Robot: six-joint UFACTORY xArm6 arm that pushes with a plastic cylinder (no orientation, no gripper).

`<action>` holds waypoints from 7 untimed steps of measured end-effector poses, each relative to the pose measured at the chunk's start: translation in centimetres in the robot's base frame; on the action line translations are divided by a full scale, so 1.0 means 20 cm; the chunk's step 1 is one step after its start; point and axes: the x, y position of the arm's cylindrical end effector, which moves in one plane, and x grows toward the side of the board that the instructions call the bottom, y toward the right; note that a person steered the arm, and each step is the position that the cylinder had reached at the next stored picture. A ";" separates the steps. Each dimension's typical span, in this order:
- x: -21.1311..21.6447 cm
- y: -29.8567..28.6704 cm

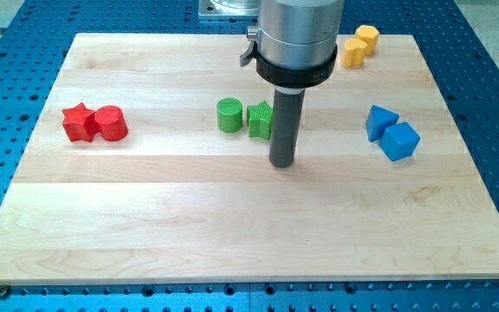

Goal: Push the green circle into the green star

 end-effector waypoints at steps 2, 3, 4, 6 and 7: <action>0.02 0.00; 0.04 -0.11; 0.00 -0.57; -0.23 -0.57; -0.31 -0.56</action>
